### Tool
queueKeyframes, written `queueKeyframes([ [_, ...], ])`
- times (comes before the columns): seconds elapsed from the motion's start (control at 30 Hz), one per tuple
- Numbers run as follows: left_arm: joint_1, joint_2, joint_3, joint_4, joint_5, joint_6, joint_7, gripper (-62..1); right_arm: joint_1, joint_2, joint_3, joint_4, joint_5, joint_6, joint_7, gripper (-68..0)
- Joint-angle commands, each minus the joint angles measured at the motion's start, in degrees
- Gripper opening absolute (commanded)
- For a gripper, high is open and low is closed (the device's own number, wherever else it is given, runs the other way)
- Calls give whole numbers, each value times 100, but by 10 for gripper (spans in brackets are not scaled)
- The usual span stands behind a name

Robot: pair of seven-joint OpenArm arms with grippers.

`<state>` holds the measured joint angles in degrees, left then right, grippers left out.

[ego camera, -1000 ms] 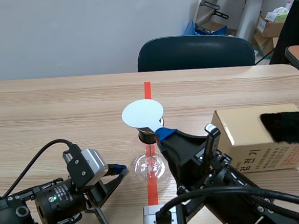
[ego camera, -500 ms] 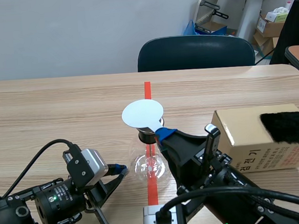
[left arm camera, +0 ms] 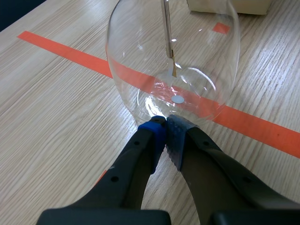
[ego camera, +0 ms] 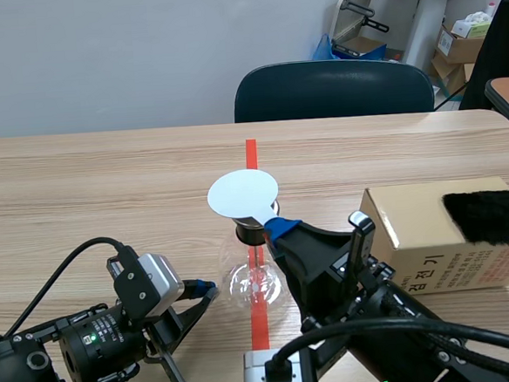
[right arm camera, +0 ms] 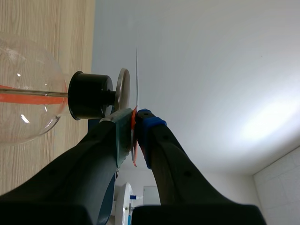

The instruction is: Do the electroscope experiment

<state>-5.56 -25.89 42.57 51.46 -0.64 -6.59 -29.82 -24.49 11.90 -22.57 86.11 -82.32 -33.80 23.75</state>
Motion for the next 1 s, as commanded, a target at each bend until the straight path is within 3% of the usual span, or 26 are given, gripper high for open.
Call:
queueKeyframes([
  [0.0,-2,33,-22,98,-37,0,-76,-575,20,28,42,116,22,-68,-22,-658],
  [0.4,-2,33,-22,98,-37,0,-76,-575,20,28,42,116,22,-68,-42,-658],
  [0.57,-2,33,-22,98,-37,0,-76,-575,20,28,42,116,22,-70,-273,-658],
  [0.7,-2,33,-22,98,-37,0,-74,-575,20,28,42,116,22,-70,-778,-658],
  [0.97,-2,31,-22,98,-37,0,-74,-575,20,31,42,116,22,-70,-2516,-658],
])
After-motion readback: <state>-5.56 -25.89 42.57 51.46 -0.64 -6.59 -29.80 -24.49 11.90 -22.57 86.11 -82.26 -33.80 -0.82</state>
